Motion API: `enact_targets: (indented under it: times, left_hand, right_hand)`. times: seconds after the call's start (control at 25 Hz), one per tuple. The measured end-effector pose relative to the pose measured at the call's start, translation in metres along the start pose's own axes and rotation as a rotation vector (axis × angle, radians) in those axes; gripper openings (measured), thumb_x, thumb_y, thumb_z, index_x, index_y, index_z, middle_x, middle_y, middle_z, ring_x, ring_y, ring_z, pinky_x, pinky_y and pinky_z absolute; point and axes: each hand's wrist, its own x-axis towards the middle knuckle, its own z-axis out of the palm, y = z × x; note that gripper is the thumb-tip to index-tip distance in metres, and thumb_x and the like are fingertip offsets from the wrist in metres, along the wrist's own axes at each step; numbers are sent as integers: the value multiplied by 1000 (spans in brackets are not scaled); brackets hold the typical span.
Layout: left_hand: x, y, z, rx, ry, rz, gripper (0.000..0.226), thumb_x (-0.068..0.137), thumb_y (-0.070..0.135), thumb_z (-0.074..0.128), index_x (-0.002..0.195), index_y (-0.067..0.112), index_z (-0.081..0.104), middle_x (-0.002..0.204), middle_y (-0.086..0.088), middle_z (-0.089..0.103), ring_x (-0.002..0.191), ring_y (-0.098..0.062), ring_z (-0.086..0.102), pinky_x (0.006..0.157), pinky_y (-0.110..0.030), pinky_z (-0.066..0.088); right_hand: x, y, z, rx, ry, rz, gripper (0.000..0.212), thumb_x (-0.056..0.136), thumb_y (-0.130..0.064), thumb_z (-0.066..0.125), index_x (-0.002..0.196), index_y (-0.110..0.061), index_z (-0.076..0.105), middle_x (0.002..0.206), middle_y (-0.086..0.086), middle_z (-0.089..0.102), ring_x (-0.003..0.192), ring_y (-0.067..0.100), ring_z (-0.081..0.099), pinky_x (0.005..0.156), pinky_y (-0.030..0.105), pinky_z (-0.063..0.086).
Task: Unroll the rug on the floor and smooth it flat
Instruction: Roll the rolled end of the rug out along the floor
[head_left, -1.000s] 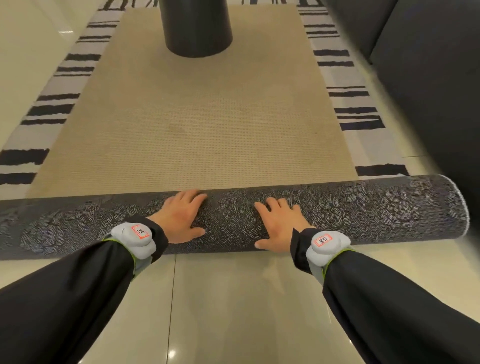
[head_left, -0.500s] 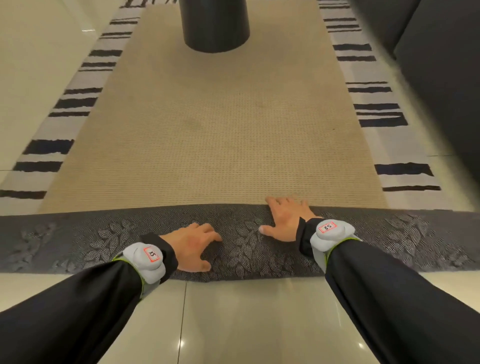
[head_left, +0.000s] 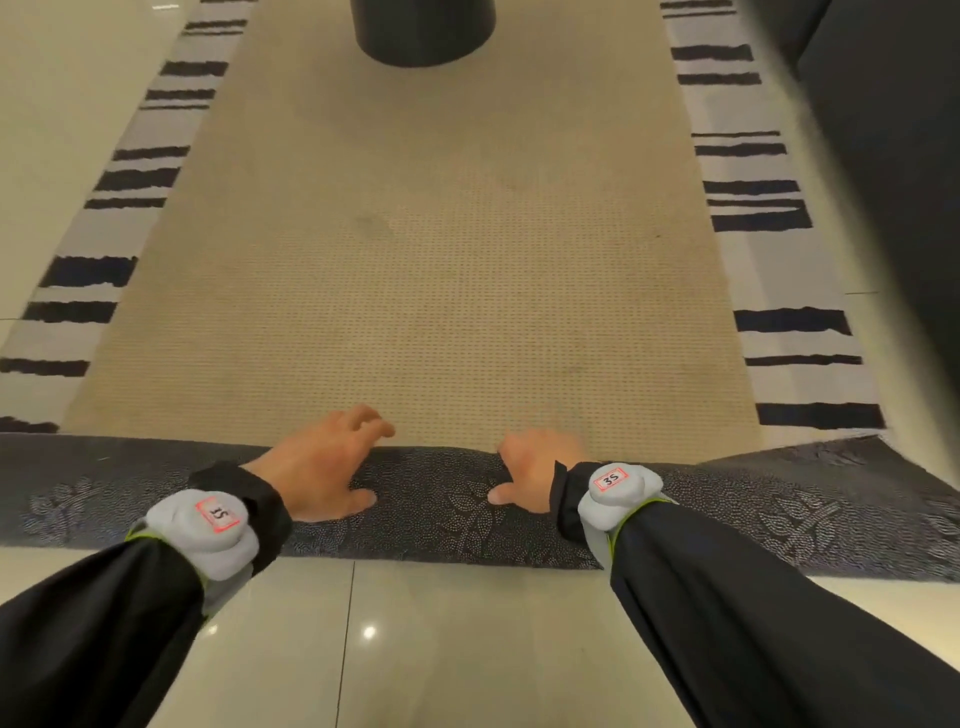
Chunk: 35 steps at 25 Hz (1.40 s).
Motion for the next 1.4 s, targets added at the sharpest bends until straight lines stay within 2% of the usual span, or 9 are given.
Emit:
enact_targets:
  times: [0.2,0.4,0.64,0.76,0.88,1.08,1.16,1.24,1.4]
  left_hand:
    - [-23,13,36,-38,-170,-59,95,72,50,68,148,22,19,156,-1,24,139,-22,27,112,-46,34]
    - [-32,16,53,11,-194,-73,90,72,53,64,147,30,20,151,4,31,141,-20,23,116,-61,11]
    - [-66,32,77,15,-216,-29,78,74,41,58,143,31,23,134,2,49,120,-25,49,101,-45,39]
    - [-88,42,99,176,-153,11,63,78,43,54,136,29,33,123,1,58,115,-28,49,95,-44,37]
    - [-107,48,116,154,-104,21,40,82,36,53,120,27,43,110,1,62,107,-26,50,90,-43,38]
    - [-149,57,144,28,-150,22,61,76,19,55,131,28,30,119,0,46,100,-27,57,93,-48,36]
    - [-159,57,153,67,-44,27,61,77,8,52,132,26,33,121,-1,48,97,-26,59,91,-41,39]
    - [-167,58,163,30,-62,52,53,82,2,46,129,25,41,123,-1,55,100,-26,59,88,-37,45]
    - [-173,65,215,34,-105,120,47,86,16,54,131,21,43,133,-4,46,111,-27,50,87,-39,48]
  right_hand:
    - [-25,-7,8,12,-17,4,50,85,-58,65,88,-9,61,78,7,63,76,32,61,63,33,42]
    - [-38,-19,38,26,-58,11,52,77,-62,68,84,-10,67,78,7,69,74,30,65,63,34,51]
    - [-87,-36,65,12,-45,68,45,80,-55,67,96,-13,64,91,8,69,83,30,65,68,34,50]
    - [-117,-52,83,-53,29,81,37,78,-47,68,97,-16,58,94,7,66,84,31,62,71,37,51]
    - [-141,-68,96,-27,126,114,34,78,-40,65,101,-19,53,101,8,59,92,33,56,76,40,48]
    - [-183,-91,100,-2,131,178,45,89,-30,59,129,-15,46,127,12,51,118,35,48,91,47,44]
    - [-194,-96,111,-37,117,199,46,89,-27,55,132,-15,45,130,11,51,120,34,46,93,48,43]
    - [-197,-100,124,-50,86,189,41,90,-24,54,128,-14,47,128,13,52,116,35,47,91,47,44]
    - [-180,-102,170,-62,108,138,41,91,-23,53,129,-10,45,131,15,48,117,36,43,85,44,39]
